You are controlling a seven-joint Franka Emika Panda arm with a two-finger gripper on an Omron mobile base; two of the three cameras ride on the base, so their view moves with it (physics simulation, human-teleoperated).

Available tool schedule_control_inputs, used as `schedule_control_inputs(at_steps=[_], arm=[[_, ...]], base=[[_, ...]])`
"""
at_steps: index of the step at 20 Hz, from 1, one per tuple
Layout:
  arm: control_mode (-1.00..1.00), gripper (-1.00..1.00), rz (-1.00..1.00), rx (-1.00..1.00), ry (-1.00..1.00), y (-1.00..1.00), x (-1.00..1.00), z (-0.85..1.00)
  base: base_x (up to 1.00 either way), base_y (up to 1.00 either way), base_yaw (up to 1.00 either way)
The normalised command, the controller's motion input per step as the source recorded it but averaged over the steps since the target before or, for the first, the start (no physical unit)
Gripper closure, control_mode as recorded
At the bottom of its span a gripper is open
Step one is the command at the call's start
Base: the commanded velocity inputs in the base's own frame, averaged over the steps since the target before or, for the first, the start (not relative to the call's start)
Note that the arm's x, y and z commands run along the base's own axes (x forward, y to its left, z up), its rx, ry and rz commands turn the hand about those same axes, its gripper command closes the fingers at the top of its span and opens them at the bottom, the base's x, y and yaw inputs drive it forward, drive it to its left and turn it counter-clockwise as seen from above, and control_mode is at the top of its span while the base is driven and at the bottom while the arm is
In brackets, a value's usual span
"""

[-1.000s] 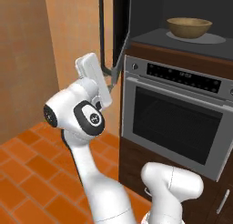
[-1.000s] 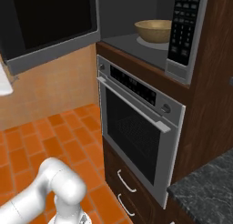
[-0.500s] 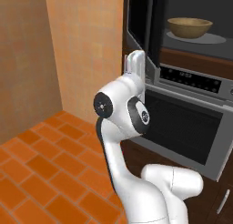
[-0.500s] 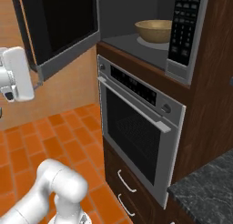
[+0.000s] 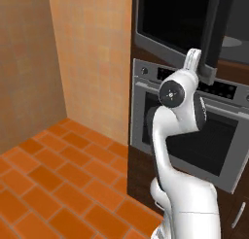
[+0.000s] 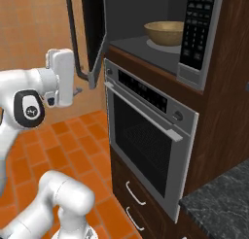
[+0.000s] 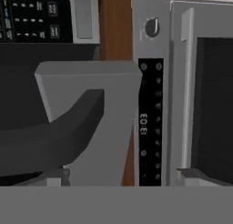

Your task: Pick the bell pepper from the sink and place it in the bowl. Then pick the bowl and place it in the microwave. Then close the microwave door and press the start button.

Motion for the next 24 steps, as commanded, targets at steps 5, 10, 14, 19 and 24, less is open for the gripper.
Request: schedule_control_inputs(at_steps=[5, 10, 14, 19, 24], arm=[[-1.00, -1.00, 0.00, 0.18, 0.00, -0.95, 0.59, 0.08], [-1.00, -1.00, -0.02, 0.16, 0.00, -0.83, 0.59, 0.22], [-1.00, -1.00, -0.02, 0.14, 0.00, -0.70, 0.57, 0.19], [-1.00, -1.00, -0.01, 0.11, -0.03, -0.50, 0.64, 0.02], [-1.00, -1.00, 0.00, 0.10, -0.08, -0.34, 0.64, 0.00]], base=[[0.00, 0.00, 0.00], [0.00, 0.00, 0.00], [0.00, 0.00, 0.00], [0.00, 0.00, 0.00], [0.00, 0.00, 0.00]])
